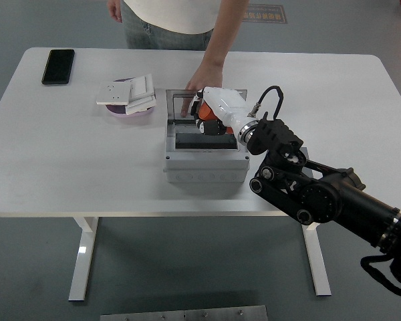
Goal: Fetch the battery,place it into the box,close the lid of the box
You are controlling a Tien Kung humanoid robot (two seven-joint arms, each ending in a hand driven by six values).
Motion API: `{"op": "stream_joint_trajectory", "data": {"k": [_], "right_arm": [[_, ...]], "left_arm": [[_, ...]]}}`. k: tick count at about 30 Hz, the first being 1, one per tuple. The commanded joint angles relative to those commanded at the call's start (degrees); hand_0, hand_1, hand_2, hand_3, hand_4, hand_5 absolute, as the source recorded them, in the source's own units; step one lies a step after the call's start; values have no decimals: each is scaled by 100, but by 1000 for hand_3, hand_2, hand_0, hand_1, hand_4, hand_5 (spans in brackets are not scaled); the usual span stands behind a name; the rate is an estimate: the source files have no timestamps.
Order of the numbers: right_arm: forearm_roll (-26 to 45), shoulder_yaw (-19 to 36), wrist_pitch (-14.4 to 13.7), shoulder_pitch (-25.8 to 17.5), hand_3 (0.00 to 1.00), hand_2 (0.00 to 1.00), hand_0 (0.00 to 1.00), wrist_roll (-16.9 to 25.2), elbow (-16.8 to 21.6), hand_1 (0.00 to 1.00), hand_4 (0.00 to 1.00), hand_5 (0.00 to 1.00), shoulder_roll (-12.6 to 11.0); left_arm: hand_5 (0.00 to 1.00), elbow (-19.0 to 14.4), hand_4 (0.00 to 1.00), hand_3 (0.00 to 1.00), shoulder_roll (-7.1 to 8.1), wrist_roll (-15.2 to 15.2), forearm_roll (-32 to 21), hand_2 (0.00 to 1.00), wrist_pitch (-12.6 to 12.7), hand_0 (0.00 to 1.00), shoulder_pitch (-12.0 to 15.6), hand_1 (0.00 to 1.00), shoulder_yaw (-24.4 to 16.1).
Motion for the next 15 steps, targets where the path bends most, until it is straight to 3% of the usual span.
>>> {"op": "stream_joint_trajectory", "data": {"k": [15], "right_arm": [[119,-27,-30,-47,357,324,366,69,-34,286,398,2,93]], "left_arm": [[280,-2,767,606,-5,9,18,711,8,585,-7,757,-15]]}}
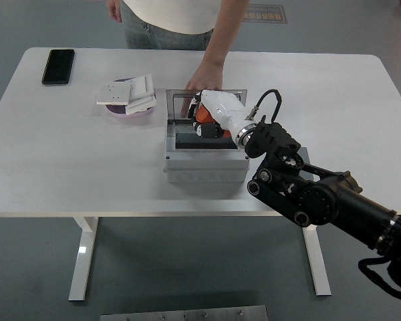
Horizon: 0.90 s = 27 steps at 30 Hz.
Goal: Fetch the battery,place it into the box,close the lid of the box
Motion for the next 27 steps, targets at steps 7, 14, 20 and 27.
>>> {"op": "stream_joint_trajectory", "data": {"k": [7,14,20,27], "right_arm": [[88,45,20,-6,369,339,372,88,-35,298,443,2,8],[145,58,31,-17,562,504,462,141,-55,422,600,2,14],[199,49,47,-26,611,566,512,176,-71,511,626,6,14],[242,51,41,-20,624,575,526,188,-67,517,670,20,25]], "left_arm": [[280,-2,765,602,3,7,11,708,7,585,-9,757,-8],[278,-5,764,602,6,11,22,706,18,585,-14,757,-14],[276,-8,762,601,6,19,29,706,25,585,-12,757,-21],[271,-9,758,601,4,26,39,706,25,585,-19,756,-29]]}}
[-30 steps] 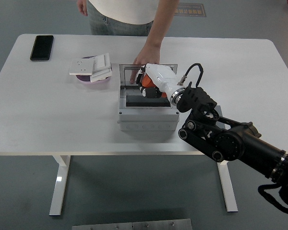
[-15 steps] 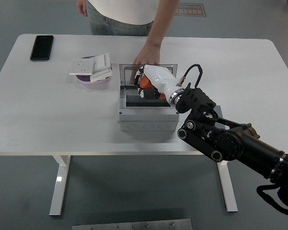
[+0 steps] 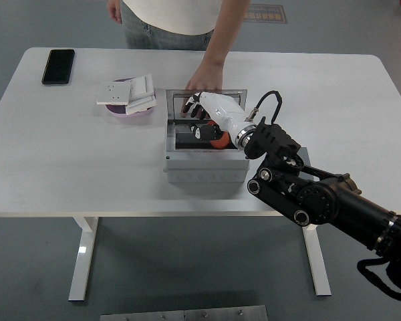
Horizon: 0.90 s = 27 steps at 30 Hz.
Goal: Fetch the battery,place it into the box,close the lid of the box
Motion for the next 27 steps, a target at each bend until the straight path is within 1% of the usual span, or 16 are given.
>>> {"op": "stream_joint_trajectory", "data": {"k": [3,4,15,16,18,27], "right_arm": [[6,-1,7,4,624,575,526,-7,2,517,670,20,5],[8,-3,7,6,624,577,546,-8,2,514,707,49,8],[-10,72,-17,42,624,578,546,-34,165,513,716,62,-12],[-22,74,-18,48,624,575,549,-40,175,503,734,86,-15],[-48,85,-17,55,624,575,549,-53,197,503,734,86,-21],[-114,168,47,150,622,568,546,-114,326,494,738,94,-97]], "left_arm": [[271,0,758,601,-2,1,1,706,1,585,-3,756,-2],[266,0,755,601,-3,3,6,705,2,585,-2,755,-5],[263,-1,755,601,-9,14,13,704,14,585,12,756,-27],[261,-1,752,600,-8,12,9,702,15,586,12,756,-26],[261,-1,752,600,-7,15,7,702,16,586,15,756,-26],[258,1,750,599,1,14,-16,701,25,586,28,755,-28]]}}
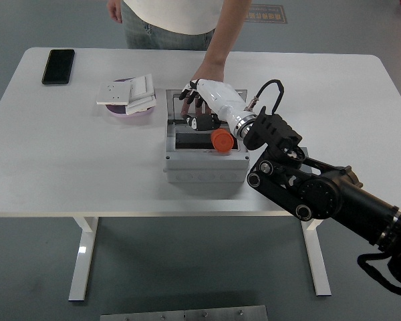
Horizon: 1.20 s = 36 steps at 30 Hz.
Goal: Fetch the battery,place it into the box,close the lid of the box
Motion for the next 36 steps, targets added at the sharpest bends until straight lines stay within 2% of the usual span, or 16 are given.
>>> {"op": "stream_joint_trajectory", "data": {"k": [9,19,24,25,30,31,36], "right_arm": [[74,61,180,232,618,564,548,-116,158,492,756,131,-185],[226,289,341,601,608,557,546,-207,347,480,771,172,-558],[307,335,349,613,608,557,546,-201,326,480,771,172,-588],[319,334,349,608,605,557,548,-197,315,479,781,231,-583],[365,343,344,581,605,557,548,-173,255,479,781,231,-552],[377,351,348,578,600,575,563,-170,239,510,813,549,-545],[557,408,363,570,600,575,563,-150,185,510,813,549,-522]], "left_arm": [[252,1,747,598,6,-8,-56,698,33,586,51,754,-4],[249,7,744,598,34,-54,-165,695,46,586,72,754,43],[249,4,744,598,40,-47,-155,695,52,586,69,754,38],[247,4,744,599,41,-44,-150,694,54,586,67,754,35],[247,1,744,599,46,-28,-123,694,62,586,53,754,21],[246,1,743,599,47,-27,-119,693,63,586,48,754,20],[246,0,743,599,49,-25,-104,693,66,586,23,754,19]]}}
